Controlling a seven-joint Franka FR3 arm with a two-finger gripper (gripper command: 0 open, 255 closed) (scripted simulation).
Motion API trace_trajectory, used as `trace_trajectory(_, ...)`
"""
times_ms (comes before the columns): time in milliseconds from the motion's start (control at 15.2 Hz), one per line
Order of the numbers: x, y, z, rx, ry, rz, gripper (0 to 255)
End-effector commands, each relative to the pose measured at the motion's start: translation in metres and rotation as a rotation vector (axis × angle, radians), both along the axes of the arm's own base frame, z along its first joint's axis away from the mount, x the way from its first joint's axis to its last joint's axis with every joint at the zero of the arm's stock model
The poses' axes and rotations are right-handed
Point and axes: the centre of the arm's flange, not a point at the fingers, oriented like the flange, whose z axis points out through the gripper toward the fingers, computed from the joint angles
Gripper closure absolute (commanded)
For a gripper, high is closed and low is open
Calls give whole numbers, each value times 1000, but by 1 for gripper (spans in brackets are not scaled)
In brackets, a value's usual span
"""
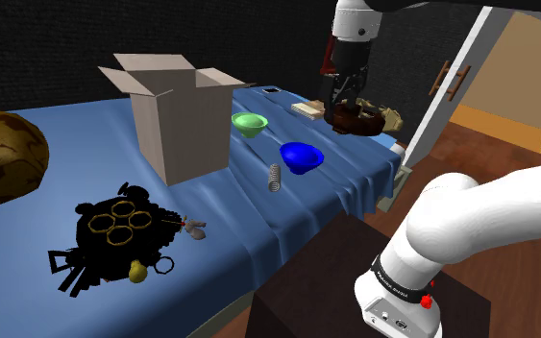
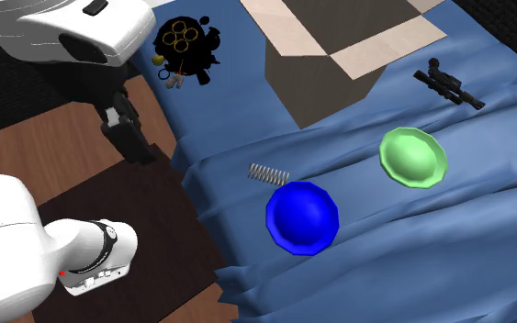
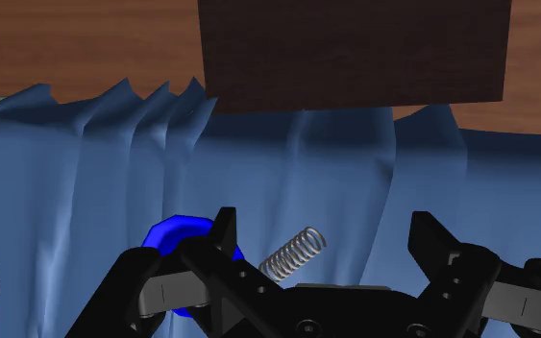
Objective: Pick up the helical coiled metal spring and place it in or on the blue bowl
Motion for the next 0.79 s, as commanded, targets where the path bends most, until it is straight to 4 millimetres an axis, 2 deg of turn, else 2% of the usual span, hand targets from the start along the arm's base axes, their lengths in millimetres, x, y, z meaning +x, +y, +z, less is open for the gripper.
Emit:
trace_trajectory(0,0,0,0,0,0,0,0)
trace_trajectory(726,79,-42,-117,96,-24,-221,0)
